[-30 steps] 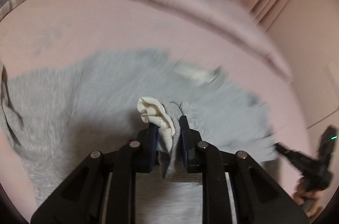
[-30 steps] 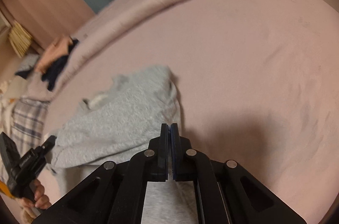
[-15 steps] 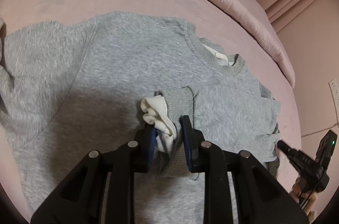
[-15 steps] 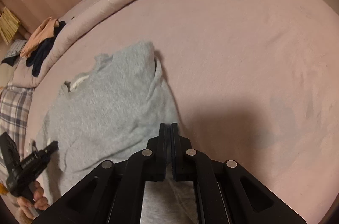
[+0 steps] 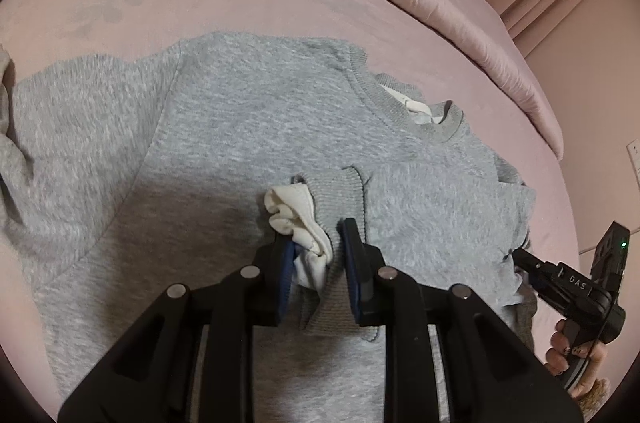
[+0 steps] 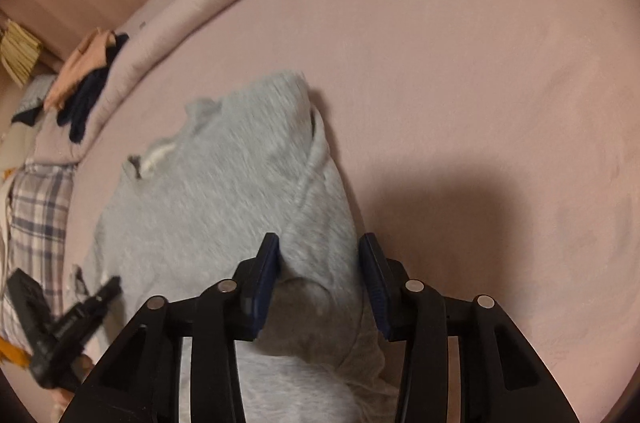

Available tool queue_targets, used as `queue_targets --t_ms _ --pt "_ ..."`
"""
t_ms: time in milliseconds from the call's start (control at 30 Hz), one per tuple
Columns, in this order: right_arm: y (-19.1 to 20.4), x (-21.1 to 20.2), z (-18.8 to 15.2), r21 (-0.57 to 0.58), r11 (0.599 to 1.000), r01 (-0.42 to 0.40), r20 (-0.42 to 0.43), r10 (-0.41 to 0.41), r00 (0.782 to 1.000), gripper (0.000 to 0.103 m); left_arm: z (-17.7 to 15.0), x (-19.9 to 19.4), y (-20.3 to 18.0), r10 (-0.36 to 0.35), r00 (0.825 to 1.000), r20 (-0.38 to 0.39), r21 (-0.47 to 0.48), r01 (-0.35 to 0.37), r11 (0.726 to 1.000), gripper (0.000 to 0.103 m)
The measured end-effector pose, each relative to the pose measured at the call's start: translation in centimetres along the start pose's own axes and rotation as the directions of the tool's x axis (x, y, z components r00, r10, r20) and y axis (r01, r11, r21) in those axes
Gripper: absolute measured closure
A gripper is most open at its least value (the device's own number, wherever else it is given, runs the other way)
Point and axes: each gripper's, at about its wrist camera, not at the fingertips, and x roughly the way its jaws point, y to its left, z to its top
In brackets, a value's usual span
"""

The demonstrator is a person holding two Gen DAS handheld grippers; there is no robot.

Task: Fold small clothes
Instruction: 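Grasp the folded cuff with the left gripper and adjust it on the chest, then open the left gripper and lift it away from the cuff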

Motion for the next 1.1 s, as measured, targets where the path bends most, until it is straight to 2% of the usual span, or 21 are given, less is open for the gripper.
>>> queue_targets --t_ms 33,100,133,300,500,600,700,767,833,867,967,1000,1067,1100 --pt "0.3 0.0 0.3 -0.005 1.0 -0.001 0.003 0.001 1.0 0.076 0.0 -0.2 -0.2 0.008 1.0 0.007 0.007 -0.008 1.0 0.081" --pt "0.8 -0.6 0.4 -0.019 1.0 -0.004 0.014 0.004 1.0 0.088 0.2 -0.4 -0.5 0.019 1.0 0.02 0.02 -0.02 1.0 0.081" --pt "1.1 -1.2 0.4 -0.031 1.0 -0.005 0.035 0.006 0.999 0.09 0.3 -0.6 -0.5 0.024 0.999 0.026 0.024 -0.024 0.999 0.081" --pt "2.8 -2.9 0.3 -0.103 0.994 0.034 0.116 -0.022 0.993 0.091 0.7 -0.9 -0.7 0.07 0.996 0.056 0.057 -0.073 0.996 0.081" --pt "2.0 0.3 0.1 -0.074 0.993 0.096 0.053 -0.092 0.994 0.091 0.4 0.9 -0.1 0.099 0.995 0.014 0.064 -0.1 0.993 0.078" --pt "1.6 0.9 0.0 -0.064 0.993 0.097 0.053 -0.094 0.994 0.091 0.5 1.1 0.2 0.09 0.996 0.004 0.033 -0.091 0.995 0.076" --pt "1.5 1.1 0.1 -0.06 0.993 0.103 0.048 -0.1 0.994 0.091 0.6 0.7 0.2 0.093 0.996 0.001 0.022 -0.093 0.995 0.064" --pt "1.7 1.0 0.2 -0.064 0.991 0.116 0.05 -0.113 0.992 0.091 0.5 -0.1 0.4 0.111 0.994 0.007 0.019 -0.111 0.994 0.047" --pt "2.0 0.9 0.1 -0.068 0.989 0.129 0.053 -0.126 0.991 0.091 0.3 -1.3 0.9 0.104 0.995 0.003 -0.004 -0.104 0.995 0.039" --pt "2.1 0.7 0.2 -0.073 0.988 0.134 0.053 -0.13 0.99 0.09 0.3 -1.9 1.2 0.092 0.996 0.003 -0.018 -0.092 0.996 0.03" --pt "2.6 -0.2 -0.1 -0.081 0.984 0.157 0.059 -0.153 0.986 0.065 0.1 -4.7 2.4 0.06 0.998 0.036 -0.083 -0.056 0.995 0.018" --pt "2.8 -0.8 -0.2 -0.091 0.982 0.166 0.077 -0.16 0.984 0.057 0.1 -5.4 2.8 0.057 0.997 0.047 -0.095 -0.053 0.994 0.016" --pt "3.4 -2.1 -0.4 -0.112 0.98 0.166 0.114 -0.153 0.982 0.053 -0.1 -7.9 3.8 0.046 0.996 0.078 -0.137 -0.035 0.99 0.014" --pt "3.7 -2.9 -0.6 -0.119 0.98 0.161 0.125 -0.147 0.981 0.045 -0.2 -8.8 4.2 0.032 0.996 0.088 -0.16 -0.018 0.987 0.014"
